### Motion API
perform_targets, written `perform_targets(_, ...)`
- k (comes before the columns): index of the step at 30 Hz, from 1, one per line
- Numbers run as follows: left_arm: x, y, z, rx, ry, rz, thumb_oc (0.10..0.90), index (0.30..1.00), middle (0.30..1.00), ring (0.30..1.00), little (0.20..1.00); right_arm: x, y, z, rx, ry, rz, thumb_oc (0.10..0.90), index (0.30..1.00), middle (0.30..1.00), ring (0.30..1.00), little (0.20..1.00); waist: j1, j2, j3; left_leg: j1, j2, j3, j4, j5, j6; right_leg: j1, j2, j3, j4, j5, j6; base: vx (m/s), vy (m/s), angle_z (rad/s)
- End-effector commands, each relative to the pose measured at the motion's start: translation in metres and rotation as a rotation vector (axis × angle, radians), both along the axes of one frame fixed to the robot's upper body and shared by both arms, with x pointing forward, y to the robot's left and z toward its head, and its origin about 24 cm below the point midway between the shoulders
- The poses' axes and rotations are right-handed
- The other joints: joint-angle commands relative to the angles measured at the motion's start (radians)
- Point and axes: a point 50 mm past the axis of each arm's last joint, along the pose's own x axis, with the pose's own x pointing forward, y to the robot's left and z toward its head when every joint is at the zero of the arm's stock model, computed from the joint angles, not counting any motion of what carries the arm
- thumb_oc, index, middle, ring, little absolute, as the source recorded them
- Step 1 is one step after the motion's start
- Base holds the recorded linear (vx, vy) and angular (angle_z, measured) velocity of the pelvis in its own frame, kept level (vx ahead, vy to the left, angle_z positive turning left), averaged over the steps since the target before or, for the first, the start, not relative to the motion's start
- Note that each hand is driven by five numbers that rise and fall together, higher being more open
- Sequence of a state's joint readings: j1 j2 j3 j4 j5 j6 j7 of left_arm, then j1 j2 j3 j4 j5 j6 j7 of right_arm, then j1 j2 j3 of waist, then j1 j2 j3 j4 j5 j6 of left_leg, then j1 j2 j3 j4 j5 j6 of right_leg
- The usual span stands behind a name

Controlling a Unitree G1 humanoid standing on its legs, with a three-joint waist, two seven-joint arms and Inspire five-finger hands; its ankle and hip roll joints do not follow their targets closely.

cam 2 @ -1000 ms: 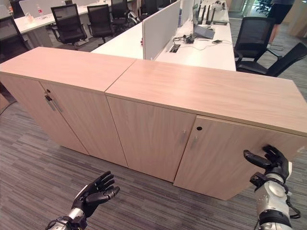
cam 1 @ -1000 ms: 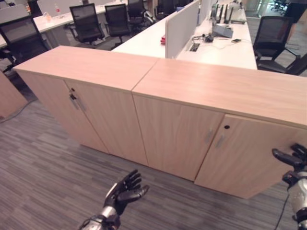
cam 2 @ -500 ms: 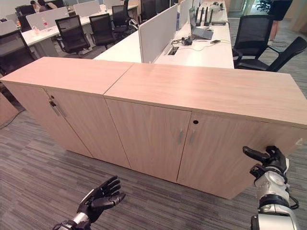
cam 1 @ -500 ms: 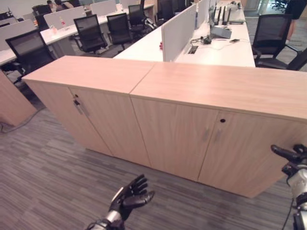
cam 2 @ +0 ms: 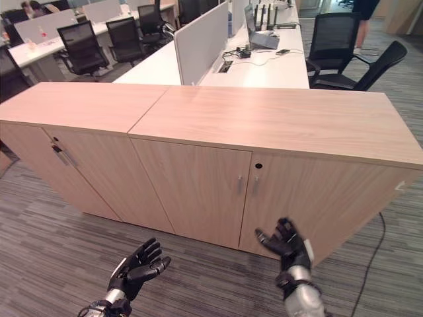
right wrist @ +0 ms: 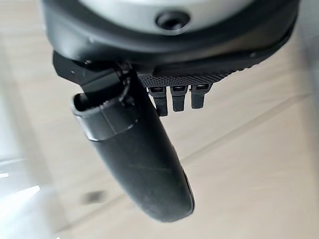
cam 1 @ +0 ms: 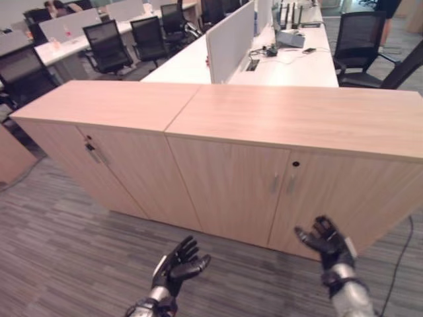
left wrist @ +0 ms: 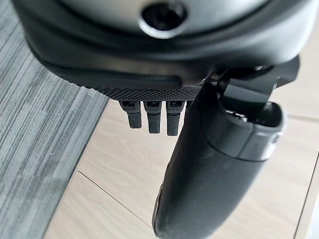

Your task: Put the empty folder in the office cabinet

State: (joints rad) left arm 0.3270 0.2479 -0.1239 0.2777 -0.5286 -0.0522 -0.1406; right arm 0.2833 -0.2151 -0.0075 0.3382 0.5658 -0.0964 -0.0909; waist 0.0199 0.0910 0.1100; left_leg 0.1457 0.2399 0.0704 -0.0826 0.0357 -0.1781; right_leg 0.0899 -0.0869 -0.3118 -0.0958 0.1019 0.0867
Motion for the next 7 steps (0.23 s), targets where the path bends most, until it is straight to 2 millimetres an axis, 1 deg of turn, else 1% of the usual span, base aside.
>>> perform_targets(1, 0.0155, 0.02, 0.02, 0.136, -0.142, 0.0, 0.8, 0.9, 0.9, 0.9, 0.9, 0.0278, -0.0168, 0.0306, -0.203, -0.142, 0.121, 0.8, 0.9, 0.9, 0.9, 0.9, -0.041, -0.042, -0.023, -0.006, 0.055, 0.023, -0.004, 0.016, -0.045, 0.083, -0.092, -0.008, 0.021, -0.125, 0.092, 0.01, 0.027, -0.28)
perform_targets(2, 0.0153, 0.0201, 0.0199, 0.137, -0.142, 0.001, 0.8, 0.9, 0.9, 0.9, 0.9, 0.0277, -0.0164, 0.0305, -0.203, -0.141, 0.122, 0.8, 0.9, 0.9, 0.9, 0.9, -0.041, -0.043, -0.023, -0.005, 0.055, 0.024, -0.004, 0.016, -0.045, 0.083, -0.092, -0.007, 0.021, -0.125, 0.092, 0.02, 0.037, -0.32)
perform_targets(5, 0.0137, 0.0237, 0.0182, 0.158, -0.134, 0.011, 0.8, 0.9, 0.9, 0.9, 0.9, 0.0216, -0.0117, 0.0246, -0.287, -0.088, 0.215, 0.8, 0.9, 0.9, 0.9, 0.9, -0.061, -0.053, -0.021, 0.011, 0.052, 0.049, 0.0, 0.005, -0.036, 0.069, -0.097, 0.024, 0.026, -0.118, 0.097, 0.0, 0.035, -0.27)
perform_targets(7, 0.014, 0.0247, 0.0176, 0.165, -0.132, 0.014, 0.8, 0.9, 0.9, 0.9, 0.9, 0.0206, -0.0103, 0.0208, -0.29, -0.07, 0.226, 0.8, 0.9, 0.9, 0.9, 0.9, -0.063, -0.056, -0.019, 0.014, 0.051, 0.057, 0.001, 0.004, -0.033, 0.065, -0.099, 0.033, 0.028, -0.116, 0.099, -0.01, 0.03, -0.39)
